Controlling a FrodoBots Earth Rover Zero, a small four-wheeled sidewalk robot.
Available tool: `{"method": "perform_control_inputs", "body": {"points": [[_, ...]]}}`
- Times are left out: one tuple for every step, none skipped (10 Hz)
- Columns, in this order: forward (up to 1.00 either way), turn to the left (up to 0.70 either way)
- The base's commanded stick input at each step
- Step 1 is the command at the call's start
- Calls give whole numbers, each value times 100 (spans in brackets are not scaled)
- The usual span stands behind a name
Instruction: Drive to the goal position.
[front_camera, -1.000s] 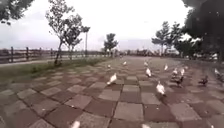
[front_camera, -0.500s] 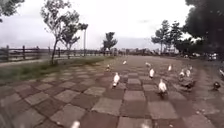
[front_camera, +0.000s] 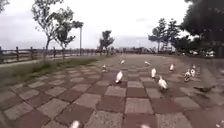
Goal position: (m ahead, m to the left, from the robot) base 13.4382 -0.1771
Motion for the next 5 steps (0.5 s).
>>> {"method": "perform_control_inputs", "body": {"points": [[70,0],[70,0],[70,0],[70,0],[70,0]]}}
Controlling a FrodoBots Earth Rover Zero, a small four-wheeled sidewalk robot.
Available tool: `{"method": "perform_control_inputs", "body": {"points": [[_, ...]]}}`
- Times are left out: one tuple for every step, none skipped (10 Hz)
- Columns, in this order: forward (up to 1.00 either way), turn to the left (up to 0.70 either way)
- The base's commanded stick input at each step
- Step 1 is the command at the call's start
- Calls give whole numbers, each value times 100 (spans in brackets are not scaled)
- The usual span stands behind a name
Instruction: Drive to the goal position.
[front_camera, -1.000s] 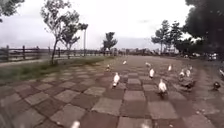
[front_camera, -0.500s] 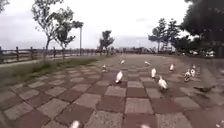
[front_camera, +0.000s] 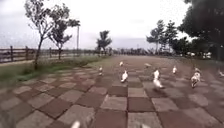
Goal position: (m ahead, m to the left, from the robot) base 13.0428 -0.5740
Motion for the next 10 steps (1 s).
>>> {"method": "perform_control_inputs", "body": {"points": [[70,0],[70,0],[70,0],[70,0],[70,0],[70,0],[70,0],[70,0],[70,0],[70,0]]}}
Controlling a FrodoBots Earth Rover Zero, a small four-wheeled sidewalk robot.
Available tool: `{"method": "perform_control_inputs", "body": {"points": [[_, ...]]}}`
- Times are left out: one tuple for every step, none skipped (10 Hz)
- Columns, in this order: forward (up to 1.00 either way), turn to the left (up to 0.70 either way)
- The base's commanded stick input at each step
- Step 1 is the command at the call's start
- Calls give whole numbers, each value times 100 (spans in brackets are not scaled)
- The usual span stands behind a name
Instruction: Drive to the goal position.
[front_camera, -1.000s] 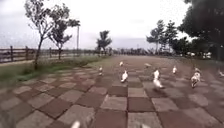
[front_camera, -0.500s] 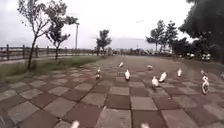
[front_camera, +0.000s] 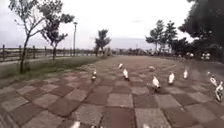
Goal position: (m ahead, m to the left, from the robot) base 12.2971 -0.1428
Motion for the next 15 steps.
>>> {"method": "perform_control_inputs", "body": {"points": [[70,0],[70,0],[70,0],[70,0],[70,0],[70,0],[70,0],[70,0],[70,0],[70,0],[70,0],[70,0],[70,0],[70,0],[70,0]]}}
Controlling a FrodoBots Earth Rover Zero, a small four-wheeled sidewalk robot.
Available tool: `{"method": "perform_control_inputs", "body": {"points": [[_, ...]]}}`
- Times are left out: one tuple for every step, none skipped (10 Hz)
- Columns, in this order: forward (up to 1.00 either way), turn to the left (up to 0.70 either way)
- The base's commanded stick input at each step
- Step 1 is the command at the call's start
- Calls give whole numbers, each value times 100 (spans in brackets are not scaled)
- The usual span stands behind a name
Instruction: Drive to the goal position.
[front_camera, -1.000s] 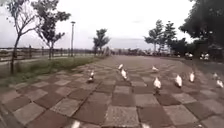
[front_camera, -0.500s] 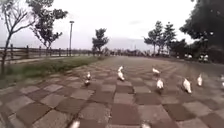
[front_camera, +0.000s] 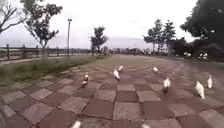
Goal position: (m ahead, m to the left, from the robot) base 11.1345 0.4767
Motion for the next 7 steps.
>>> {"method": "perform_control_inputs", "body": {"points": [[70,0],[70,0],[70,0],[70,0],[70,0],[70,0],[70,0]]}}
